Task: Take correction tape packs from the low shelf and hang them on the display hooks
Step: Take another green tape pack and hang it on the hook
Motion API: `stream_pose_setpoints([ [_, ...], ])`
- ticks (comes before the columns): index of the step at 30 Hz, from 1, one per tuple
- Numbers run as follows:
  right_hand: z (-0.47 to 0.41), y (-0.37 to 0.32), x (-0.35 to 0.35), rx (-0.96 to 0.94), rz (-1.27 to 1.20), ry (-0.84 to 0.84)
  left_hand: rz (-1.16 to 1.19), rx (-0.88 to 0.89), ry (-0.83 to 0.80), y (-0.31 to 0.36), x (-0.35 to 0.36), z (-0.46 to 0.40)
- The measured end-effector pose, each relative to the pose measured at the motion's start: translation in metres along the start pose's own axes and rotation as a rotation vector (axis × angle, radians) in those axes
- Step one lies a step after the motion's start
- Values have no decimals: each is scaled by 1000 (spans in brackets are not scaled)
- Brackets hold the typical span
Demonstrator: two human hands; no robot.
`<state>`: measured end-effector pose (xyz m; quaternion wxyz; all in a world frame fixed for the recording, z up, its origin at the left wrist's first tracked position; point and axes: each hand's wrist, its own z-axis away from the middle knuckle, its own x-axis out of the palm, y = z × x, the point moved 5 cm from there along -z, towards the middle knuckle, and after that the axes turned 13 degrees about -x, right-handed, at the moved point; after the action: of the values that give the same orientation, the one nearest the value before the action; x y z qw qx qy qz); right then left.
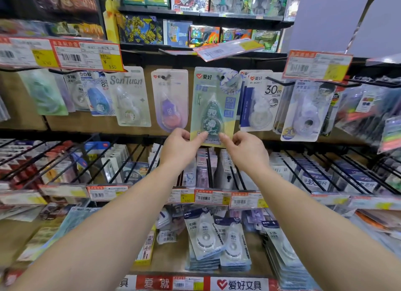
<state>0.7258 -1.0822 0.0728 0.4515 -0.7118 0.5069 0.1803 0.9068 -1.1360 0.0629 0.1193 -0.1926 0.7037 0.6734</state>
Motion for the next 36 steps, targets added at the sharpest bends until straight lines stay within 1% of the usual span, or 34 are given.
stream_pose_setpoints([
  [18,-20,11,11,-2,-29,-68,15,-64,69,1,12,-12],
  [23,-20,10,10,12,-13,-87,-22,-95,58,3,11,-9],
  [26,-16,8,9,36,-12,-93,-48,-106,24,2,10,-7],
  [32,3,1,7,70,-15,-95,-213,-85,-101,-6,4,4],
  [34,10,-3,7,75,17,-91,-316,-53,-121,-11,0,6],
  [36,17,-9,6,73,86,-116,-470,8,-110,-17,-6,9],
])
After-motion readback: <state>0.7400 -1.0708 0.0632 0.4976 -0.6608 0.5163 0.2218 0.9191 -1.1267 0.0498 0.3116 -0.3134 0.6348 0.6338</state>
